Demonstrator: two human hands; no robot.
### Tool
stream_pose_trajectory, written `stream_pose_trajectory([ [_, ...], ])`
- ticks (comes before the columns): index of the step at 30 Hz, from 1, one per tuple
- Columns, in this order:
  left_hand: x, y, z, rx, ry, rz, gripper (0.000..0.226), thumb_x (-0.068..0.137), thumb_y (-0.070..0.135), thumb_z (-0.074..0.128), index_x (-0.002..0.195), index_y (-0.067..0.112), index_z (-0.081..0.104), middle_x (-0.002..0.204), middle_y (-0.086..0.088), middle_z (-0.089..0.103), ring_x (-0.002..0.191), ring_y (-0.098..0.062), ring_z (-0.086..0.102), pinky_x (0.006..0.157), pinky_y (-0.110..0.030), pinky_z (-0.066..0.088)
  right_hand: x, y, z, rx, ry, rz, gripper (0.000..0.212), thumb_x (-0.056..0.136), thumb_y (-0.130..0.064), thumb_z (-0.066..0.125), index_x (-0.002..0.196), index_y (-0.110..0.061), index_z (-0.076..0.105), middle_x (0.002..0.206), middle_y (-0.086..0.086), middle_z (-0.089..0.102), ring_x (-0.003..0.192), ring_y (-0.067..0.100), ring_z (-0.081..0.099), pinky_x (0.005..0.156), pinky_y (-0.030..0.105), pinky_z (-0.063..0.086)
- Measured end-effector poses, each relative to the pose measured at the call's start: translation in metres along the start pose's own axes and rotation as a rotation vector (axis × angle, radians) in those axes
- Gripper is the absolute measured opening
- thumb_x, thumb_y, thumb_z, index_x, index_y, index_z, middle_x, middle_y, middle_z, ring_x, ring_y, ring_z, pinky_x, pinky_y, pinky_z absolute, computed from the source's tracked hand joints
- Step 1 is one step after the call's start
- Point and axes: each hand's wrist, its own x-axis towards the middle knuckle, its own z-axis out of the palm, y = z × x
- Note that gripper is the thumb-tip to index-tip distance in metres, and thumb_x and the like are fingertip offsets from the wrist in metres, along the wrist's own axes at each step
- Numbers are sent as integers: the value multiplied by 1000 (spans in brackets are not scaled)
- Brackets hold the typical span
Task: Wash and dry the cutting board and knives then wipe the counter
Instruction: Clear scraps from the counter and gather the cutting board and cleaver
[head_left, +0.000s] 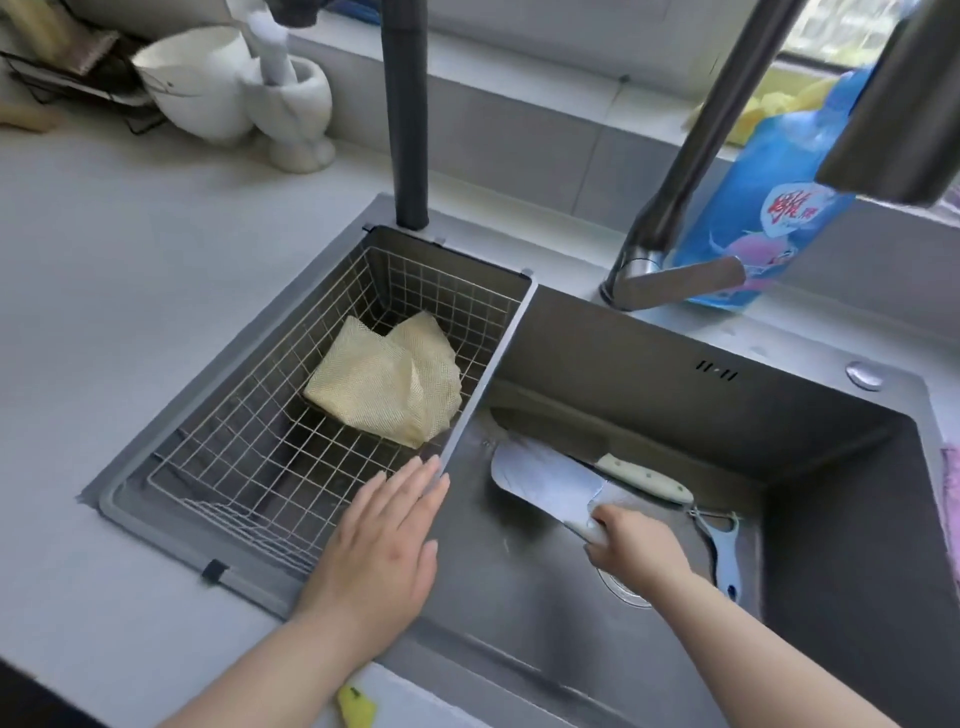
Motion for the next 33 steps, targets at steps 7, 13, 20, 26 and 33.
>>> stream_pose_trajectory([
  [7,1,0,2,-9,4,-10,44,87,23,28,127,7,40,128,-8,57,122,-15,38,109,-28,14,37,-16,15,-68,-24,-103,23,87,-30,48,105,-17,49,109,6,64,99,30,60,68,31,40],
  [13,1,0,2,-5,-18,-19,52,78,25,36,127,8,40,129,-7,56,122,-15,38,108,-28,13,51,-12,22,-86,-40,-110,41,93,-31,46,131,-17,42,131,3,52,117,23,52,86,29,42],
  [20,0,-1,0,-10,-52,-16,55,76,27,37,128,8,40,130,-7,55,122,-14,38,109,-26,12,58,-13,30,-18,-46,0,34,90,-14,47,123,-8,48,126,8,52,118,24,47,89,28,38],
  [26,1,-1,-1,-42,-85,-32,51,97,32,10,129,7,40,134,-4,48,123,-14,38,110,-26,12,62,-14,39,-15,2,33,35,88,-9,44,122,-8,51,124,10,48,117,26,43,89,27,35],
  [33,3,-1,-2,-30,-74,-40,56,97,38,4,126,9,42,126,-5,58,119,-14,39,109,-24,10,58,-15,37,-62,42,9,37,89,-9,43,125,-6,49,125,12,51,121,27,42,94,27,34],
])
